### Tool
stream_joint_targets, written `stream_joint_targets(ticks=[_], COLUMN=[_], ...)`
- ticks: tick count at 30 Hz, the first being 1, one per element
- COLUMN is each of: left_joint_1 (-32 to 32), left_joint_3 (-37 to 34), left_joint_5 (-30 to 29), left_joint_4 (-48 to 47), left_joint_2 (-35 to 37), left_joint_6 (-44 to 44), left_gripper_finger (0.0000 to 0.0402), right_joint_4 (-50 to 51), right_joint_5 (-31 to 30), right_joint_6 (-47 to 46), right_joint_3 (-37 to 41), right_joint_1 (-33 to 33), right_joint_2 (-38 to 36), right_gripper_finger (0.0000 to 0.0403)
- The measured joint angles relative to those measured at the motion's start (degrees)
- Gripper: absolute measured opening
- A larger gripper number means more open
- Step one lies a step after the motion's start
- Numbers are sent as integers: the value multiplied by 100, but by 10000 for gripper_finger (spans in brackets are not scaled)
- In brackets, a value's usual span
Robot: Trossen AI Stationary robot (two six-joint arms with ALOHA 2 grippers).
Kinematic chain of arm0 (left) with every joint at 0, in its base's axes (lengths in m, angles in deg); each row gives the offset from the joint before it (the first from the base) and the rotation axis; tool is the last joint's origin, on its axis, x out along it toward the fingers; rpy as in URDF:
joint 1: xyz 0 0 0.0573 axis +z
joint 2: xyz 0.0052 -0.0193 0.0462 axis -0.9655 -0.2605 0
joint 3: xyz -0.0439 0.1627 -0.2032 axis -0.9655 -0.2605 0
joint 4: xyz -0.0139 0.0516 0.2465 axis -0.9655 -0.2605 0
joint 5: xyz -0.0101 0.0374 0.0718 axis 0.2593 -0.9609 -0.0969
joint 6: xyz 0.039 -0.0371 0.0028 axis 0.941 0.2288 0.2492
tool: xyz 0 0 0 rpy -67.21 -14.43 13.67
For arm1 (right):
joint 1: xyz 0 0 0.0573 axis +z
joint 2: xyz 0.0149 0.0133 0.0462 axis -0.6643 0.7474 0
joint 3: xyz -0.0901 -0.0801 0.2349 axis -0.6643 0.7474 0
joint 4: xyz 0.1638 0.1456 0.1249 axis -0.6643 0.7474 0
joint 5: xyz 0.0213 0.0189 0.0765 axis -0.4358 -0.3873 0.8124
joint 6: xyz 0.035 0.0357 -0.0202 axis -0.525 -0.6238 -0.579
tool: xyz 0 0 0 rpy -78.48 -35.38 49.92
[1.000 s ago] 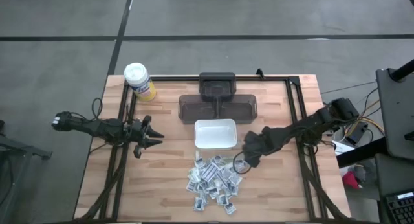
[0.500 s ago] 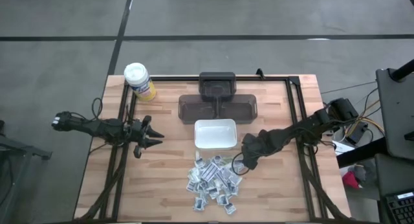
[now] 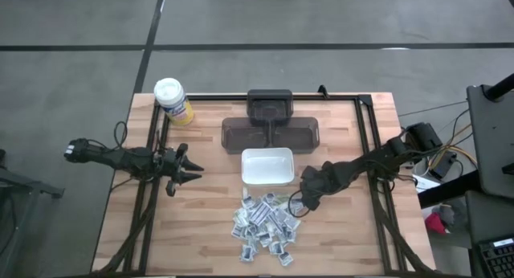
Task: Pick & Place First Aid Supplies
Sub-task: Put the green bandage into the top black bin
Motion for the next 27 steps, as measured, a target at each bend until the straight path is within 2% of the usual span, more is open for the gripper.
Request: stream_joint_targets(ticks=[5,27], left_joint_1=[-2,-2], left_joint_3=[0,0], left_joint_5=[0,0], left_joint_4=[-2,-2], left_joint_2=[0,-2], left_joint_6=[4,9], left_gripper_finger=[115,115], right_joint_4=[-36,-1], right_joint_5=[43,171], right_joint_6=[-8,-107], right_joint_3=[-25,-22], right_joint_1=[0,-4], right_joint_2=[161,-45], right_gripper_finger=[143,40])
